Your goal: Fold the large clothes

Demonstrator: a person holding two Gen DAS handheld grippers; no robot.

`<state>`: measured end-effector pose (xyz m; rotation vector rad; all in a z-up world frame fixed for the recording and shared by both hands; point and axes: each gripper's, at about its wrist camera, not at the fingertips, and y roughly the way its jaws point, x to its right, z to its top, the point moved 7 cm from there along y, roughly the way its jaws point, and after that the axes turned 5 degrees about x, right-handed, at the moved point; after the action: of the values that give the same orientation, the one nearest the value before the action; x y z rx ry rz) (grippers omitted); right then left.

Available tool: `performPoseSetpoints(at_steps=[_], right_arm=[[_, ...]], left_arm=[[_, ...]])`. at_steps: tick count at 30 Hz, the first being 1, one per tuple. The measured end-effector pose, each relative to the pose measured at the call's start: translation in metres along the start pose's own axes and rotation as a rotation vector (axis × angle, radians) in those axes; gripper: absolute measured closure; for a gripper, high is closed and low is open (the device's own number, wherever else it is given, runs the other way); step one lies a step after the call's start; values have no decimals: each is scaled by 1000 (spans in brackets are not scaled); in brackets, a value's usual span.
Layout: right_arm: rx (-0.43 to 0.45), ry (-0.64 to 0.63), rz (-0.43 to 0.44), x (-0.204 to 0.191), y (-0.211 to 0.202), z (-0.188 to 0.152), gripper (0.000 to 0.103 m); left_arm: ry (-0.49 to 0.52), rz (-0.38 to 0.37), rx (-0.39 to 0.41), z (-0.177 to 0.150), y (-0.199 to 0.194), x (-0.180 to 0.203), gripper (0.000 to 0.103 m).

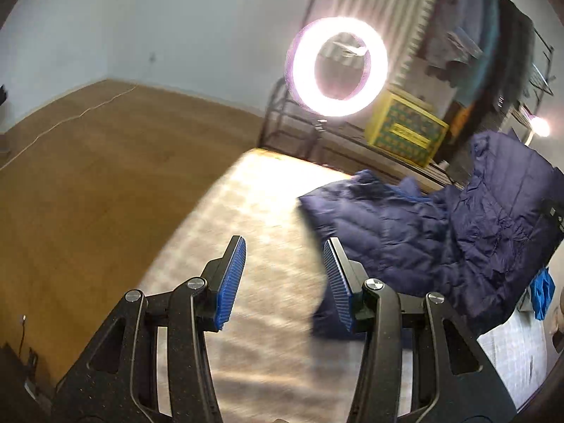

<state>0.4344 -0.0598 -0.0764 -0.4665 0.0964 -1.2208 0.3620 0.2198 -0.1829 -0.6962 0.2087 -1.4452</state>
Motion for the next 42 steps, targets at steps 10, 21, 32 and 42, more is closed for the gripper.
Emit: performPoseSetpoints(at_steps=[10, 21, 32, 42], right_arm=[[-137, -167, 186, -142, 91, -19, 95], [-312, -383, 285, -235, 147, -104, 93], [-235, -141, 694, -200, 57, -87, 51], [-285, 66, 241, -28, 79, -115, 51]], left_arm=[[-99, 43, -15, -24, -17, -67, 55], [-127, 55, -24, -29, -15, -90, 55], [-98, -73, -48, -8, 4, -31, 55], [-23, -207, -206, -41, 79, 66, 55]])
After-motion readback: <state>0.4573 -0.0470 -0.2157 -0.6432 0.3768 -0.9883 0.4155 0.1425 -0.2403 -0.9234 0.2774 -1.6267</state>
